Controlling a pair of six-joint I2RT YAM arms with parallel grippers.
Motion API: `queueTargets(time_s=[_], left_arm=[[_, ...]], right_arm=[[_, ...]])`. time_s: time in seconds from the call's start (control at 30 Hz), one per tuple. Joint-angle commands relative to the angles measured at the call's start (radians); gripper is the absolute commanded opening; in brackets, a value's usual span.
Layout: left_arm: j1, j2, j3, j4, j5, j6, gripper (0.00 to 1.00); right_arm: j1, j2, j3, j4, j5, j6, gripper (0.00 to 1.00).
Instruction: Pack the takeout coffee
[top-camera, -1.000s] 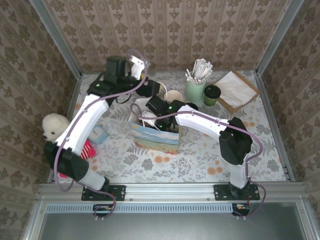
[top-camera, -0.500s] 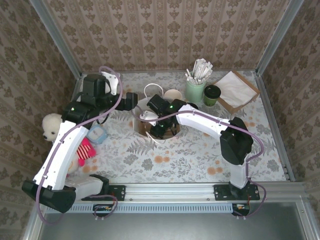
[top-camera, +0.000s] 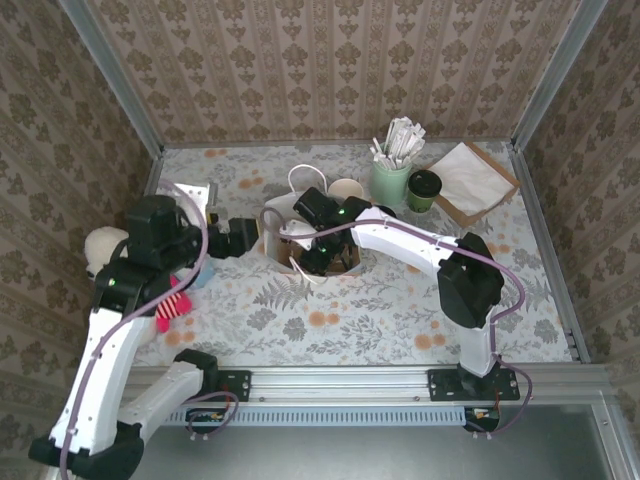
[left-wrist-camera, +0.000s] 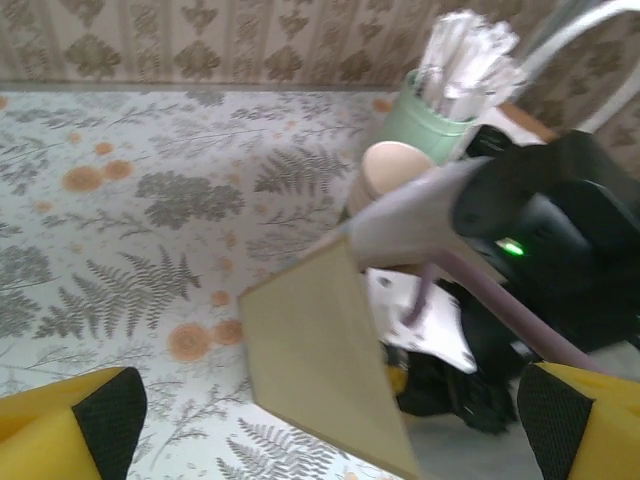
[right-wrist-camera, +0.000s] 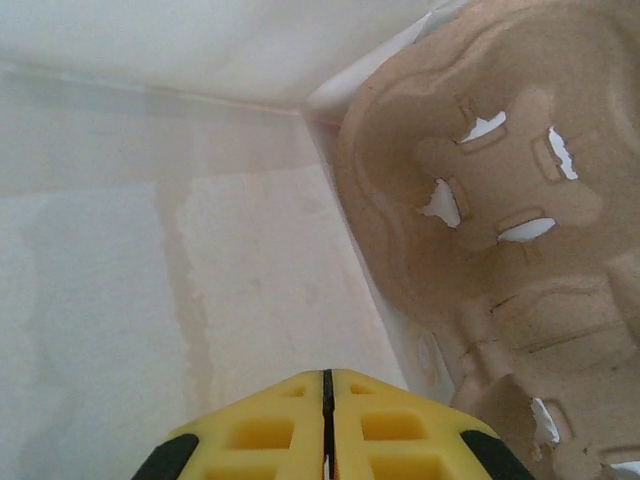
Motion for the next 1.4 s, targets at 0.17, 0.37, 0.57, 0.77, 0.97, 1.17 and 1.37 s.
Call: queueTargets(time_s=[0.17, 0.37, 0.57, 0.77, 0.97, 1.17, 1.37], left_arm=[[-0.027, 0.049, -0.126, 0.102, 0.22, 0.006, 0.86], [-0.037, 0.17, -0.073, 0.063, 0.078, 0.028, 0.66], [-0.036, 0.194, -0.05, 0.075, 0.069, 0.028, 0.26], [-0.032, 0.187, -0.017, -0.015, 0.08, 0.023, 0.08], [-0.031, 0.243, 0.048, -0.085, 0.083, 0.005, 0.07], [-0.028, 0.275, 0.07, -0.098, 0.064, -0.009, 0.06], [-0.018, 0.278, 0.088, -0.098, 0.064, -0.014, 0.05]], right_arm=[[-0.008, 0.029, 0.055, -0.025, -0.035, 0.057, 0.1], [-0.006, 0.026, 0.056, -0.027, -0.057, 0.061, 0.11], [-0.005, 0.011, 0.061, -0.058, -0.07, 0.071, 0.13], [-0.003, 0.002, 0.093, -0.1, -0.131, 0.074, 0.18], [0.009, 0.038, 0.081, -0.09, 0.014, 0.094, 0.2], [0.012, 0.073, 0.041, -0.073, 0.092, 0.085, 0.43], [0.012, 0.117, 0.034, -0.086, 0.121, 0.056, 0.49]])
